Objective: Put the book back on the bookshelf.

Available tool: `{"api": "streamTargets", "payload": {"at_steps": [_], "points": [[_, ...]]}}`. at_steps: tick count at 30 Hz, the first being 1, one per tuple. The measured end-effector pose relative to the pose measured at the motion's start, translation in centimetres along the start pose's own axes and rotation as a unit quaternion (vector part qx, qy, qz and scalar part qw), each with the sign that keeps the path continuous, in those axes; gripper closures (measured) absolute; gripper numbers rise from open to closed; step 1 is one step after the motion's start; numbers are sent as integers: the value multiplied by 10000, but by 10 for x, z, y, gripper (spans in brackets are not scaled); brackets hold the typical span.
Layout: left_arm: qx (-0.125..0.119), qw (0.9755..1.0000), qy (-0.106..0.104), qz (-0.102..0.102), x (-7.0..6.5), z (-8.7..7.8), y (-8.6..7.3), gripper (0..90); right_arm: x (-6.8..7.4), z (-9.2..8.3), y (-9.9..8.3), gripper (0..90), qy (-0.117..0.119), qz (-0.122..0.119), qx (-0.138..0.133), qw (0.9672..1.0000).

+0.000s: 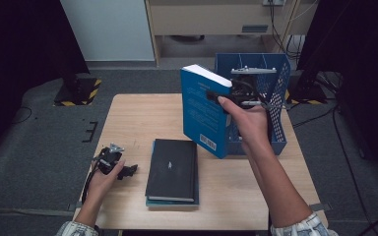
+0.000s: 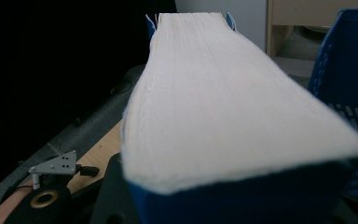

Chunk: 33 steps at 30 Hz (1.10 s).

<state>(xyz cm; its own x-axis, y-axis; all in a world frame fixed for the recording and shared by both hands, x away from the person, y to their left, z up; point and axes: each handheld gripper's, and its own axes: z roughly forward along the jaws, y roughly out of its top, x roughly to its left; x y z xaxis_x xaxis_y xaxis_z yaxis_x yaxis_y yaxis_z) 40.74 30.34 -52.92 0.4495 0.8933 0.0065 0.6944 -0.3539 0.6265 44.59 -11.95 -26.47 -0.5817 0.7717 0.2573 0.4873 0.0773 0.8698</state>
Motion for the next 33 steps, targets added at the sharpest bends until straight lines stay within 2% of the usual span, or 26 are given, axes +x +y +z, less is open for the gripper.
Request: {"api": "streamTargets", "payload": {"at_steps": [7,16,33], "points": [[-140,9999,0,-20,0,1,-3,0,-12,-16,-1,608,-161,80,-19,9998],[-181,9998,-4,-27,0,1,-4,0,-30,-32,0,608,-374,232,-98,9990],[-294,9996,-6,-20,0,2,-5,0,-60,-52,-1,607,-834,390,-89,9957]]}}
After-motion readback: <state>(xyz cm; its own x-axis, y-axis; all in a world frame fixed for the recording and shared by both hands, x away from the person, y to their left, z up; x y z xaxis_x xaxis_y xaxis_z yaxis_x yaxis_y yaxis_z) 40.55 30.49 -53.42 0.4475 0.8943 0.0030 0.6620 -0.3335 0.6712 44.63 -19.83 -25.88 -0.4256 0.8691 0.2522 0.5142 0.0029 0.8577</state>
